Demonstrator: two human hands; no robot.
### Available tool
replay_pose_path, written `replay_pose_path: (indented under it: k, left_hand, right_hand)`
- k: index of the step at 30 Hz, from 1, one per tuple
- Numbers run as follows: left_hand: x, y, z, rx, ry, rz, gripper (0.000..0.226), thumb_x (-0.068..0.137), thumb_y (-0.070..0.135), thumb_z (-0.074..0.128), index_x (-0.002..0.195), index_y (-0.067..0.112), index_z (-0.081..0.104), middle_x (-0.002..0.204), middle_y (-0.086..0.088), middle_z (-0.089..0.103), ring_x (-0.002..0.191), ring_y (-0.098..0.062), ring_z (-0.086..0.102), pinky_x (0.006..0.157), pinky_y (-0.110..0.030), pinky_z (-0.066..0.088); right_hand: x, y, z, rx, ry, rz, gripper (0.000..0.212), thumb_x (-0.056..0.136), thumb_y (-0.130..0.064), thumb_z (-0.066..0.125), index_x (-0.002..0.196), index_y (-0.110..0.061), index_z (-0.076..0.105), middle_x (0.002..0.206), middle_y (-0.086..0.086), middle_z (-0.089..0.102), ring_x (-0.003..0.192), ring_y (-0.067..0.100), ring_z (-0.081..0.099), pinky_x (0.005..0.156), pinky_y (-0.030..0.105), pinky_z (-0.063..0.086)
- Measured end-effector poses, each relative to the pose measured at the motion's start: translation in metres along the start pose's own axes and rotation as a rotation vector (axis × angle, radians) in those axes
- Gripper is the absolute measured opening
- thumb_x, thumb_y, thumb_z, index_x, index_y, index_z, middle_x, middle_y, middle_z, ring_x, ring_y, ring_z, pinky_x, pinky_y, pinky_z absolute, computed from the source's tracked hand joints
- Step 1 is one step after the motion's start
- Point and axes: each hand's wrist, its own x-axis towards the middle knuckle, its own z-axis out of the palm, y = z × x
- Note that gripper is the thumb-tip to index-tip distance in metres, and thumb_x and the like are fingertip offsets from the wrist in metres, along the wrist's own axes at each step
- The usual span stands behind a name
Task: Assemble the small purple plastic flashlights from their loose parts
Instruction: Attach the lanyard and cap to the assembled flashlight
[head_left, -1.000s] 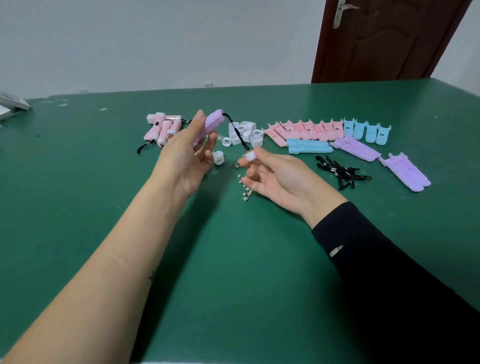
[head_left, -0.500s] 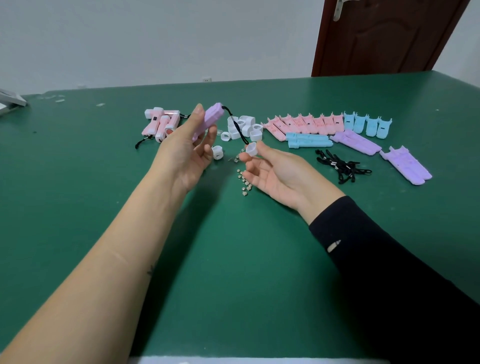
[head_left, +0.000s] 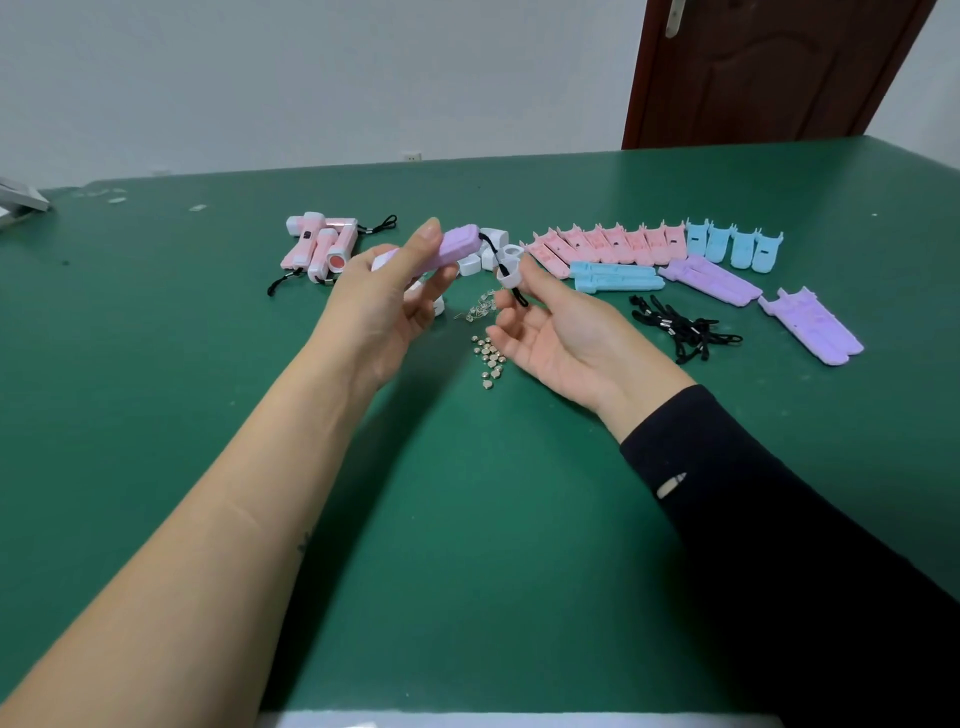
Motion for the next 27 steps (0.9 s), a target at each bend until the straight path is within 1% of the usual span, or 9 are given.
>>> replay_pose_path:
  k: [2,4,8,13,17,20,22,24,27]
  left_hand:
    - [0.000,0.000,0.001,0.023,-0.004,-0.004,0.032,0.090,0.034,0.068,0.106,0.013,0.050,0.114,-0.001,0.072,0.076,-0.005,0.069,0.049,-0.015,0.044]
    - [0.000,-0.001,0.002,0.044,0.001,-0.003,0.036,0.089,0.034,0.069,0.105,0.013,0.044,0.121,-0.004,0.068,0.079,-0.007,0.070,0.050,-0.015,0.045]
    - [-0.001,-0.002,0.003,0.072,-0.006,0.024,0.042,0.090,0.029,0.068,0.111,0.011,0.038,0.106,-0.004,0.067,0.081,-0.009,0.071,0.052,-0.016,0.045]
    - [0.000,-0.004,0.007,0.067,-0.054,0.007,0.036,0.095,0.025,0.063,0.115,0.010,0.037,0.110,-0.006,0.066,0.080,-0.013,0.070,0.057,-0.020,0.049]
    - [0.001,-0.006,0.005,0.124,-0.079,0.050,0.034,0.092,0.020,0.066,0.109,0.013,0.037,0.103,-0.004,0.068,0.083,-0.012,0.071,0.061,-0.021,0.051]
    - [0.000,-0.007,0.002,0.334,-0.065,0.141,0.029,0.088,0.027,0.072,0.106,0.018,0.050,0.088,0.007,0.068,0.079,-0.006,0.068,0.064,-0.020,0.049]
    - [0.000,-0.006,-0.002,0.539,-0.067,0.257,0.022,0.087,0.034,0.072,0.105,0.028,0.061,0.081,0.016,0.066,0.071,0.002,0.062,0.061,-0.012,0.043]
    - [0.000,-0.005,-0.004,0.726,-0.112,0.380,0.017,0.089,0.036,0.069,0.104,0.031,0.067,0.080,0.022,0.063,0.065,0.010,0.055,0.058,-0.005,0.037]
    - [0.000,-0.005,-0.005,0.902,-0.166,0.482,0.016,0.093,0.034,0.064,0.107,0.026,0.067,0.086,0.021,0.064,0.076,0.007,0.056,0.070,-0.010,0.040]
  right_hand:
    - [0.000,-0.002,0.000,-0.002,0.011,-0.024,0.021,0.095,-0.027,0.058,0.082,-0.010,0.057,0.067,0.003,0.058,0.048,0.009,0.051,0.051,0.024,0.053]
    - [0.000,-0.004,0.000,0.001,0.025,-0.055,0.023,0.094,-0.028,0.060,0.078,-0.011,0.058,0.064,0.001,0.056,0.046,0.008,0.047,0.050,0.023,0.050]
    - [-0.002,-0.007,-0.001,-0.059,0.043,-0.128,0.018,0.093,-0.028,0.062,0.081,-0.015,0.059,0.061,-0.004,0.049,0.046,0.007,0.040,0.050,0.019,0.040]
    - [-0.004,-0.009,0.000,-0.216,0.083,-0.217,0.026,0.094,-0.029,0.061,0.069,-0.023,0.066,0.059,-0.008,0.033,0.046,0.006,0.028,0.051,0.020,0.030]
    - [-0.006,-0.012,-0.003,-0.356,0.159,-0.262,0.011,0.090,-0.033,0.067,0.086,-0.022,0.067,0.045,-0.018,0.045,0.041,0.004,0.028,0.047,0.019,0.031]
    - [-0.007,-0.016,-0.006,-0.430,0.212,-0.288,0.013,0.084,-0.037,0.072,0.086,-0.024,0.070,0.045,-0.021,0.050,0.042,0.005,0.029,0.050,0.020,0.032]
    - [-0.007,-0.018,-0.008,-0.463,0.235,-0.306,0.012,0.081,-0.039,0.074,0.081,-0.027,0.072,0.053,-0.025,0.057,0.046,0.005,0.032,0.052,0.020,0.034]
    - [-0.007,-0.019,-0.010,-0.492,0.251,-0.321,0.012,0.079,-0.040,0.075,0.077,-0.029,0.074,0.065,-0.026,0.062,0.052,0.005,0.036,0.055,0.021,0.035]
    - [-0.006,-0.018,-0.012,-0.564,0.248,-0.357,0.012,0.080,-0.041,0.074,0.079,-0.029,0.073,0.076,-0.024,0.065,0.056,0.001,0.041,0.058,0.020,0.035]
